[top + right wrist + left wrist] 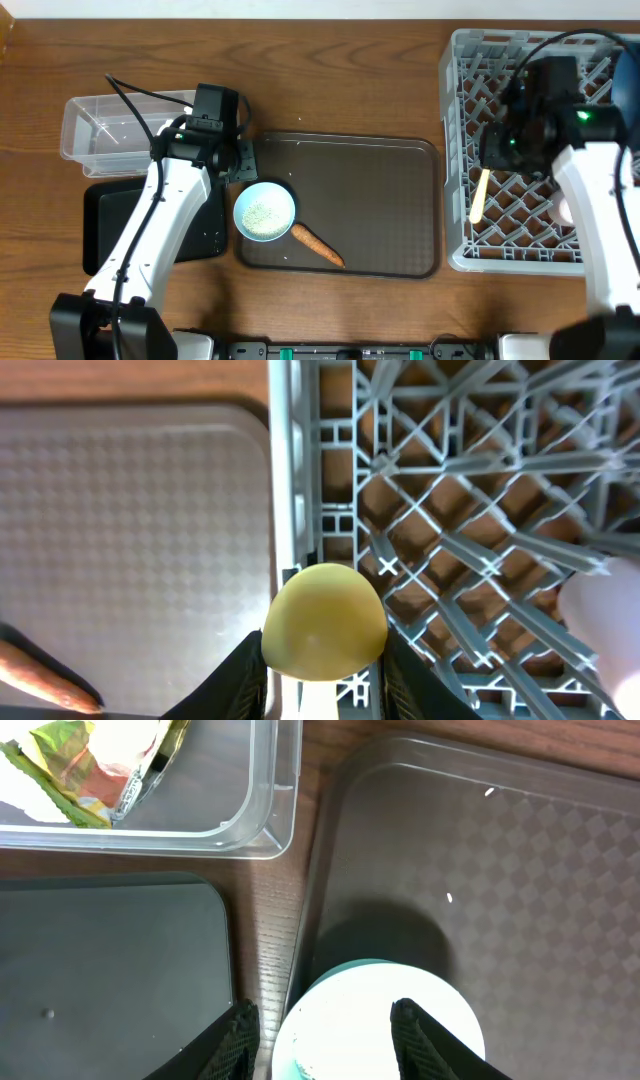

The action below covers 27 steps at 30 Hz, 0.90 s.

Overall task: Sort waste into correct bins and load items into the dishwasher rack
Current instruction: 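Carry the yellow spoon into the rack and release it upright, then reach the left gripper to the light-blue rice bowl and grasp its rim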

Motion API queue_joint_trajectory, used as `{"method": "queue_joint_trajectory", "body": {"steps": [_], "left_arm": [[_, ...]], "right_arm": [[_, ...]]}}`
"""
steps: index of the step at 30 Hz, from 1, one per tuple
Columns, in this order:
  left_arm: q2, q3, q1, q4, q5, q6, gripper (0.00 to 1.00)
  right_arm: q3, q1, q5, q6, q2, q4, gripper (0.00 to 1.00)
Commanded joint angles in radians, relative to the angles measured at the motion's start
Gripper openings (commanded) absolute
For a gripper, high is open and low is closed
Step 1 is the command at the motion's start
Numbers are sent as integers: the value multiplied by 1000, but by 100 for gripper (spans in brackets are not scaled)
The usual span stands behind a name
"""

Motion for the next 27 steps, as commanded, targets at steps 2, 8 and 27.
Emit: {"method": "queue_joint_trajectory", "body": {"steps": [2, 8, 27], "left_arm": [[1, 14, 3, 0, -11, -6, 46], [1, 14, 3, 0, -12, -5, 46], [1, 14, 3, 0, -11, -6, 46]], "right_arm": [[15, -7, 10, -29, 83, -2, 31], [15, -7, 25, -40, 198, 12, 32], [22, -6, -8, -48, 188, 50, 60]]}}
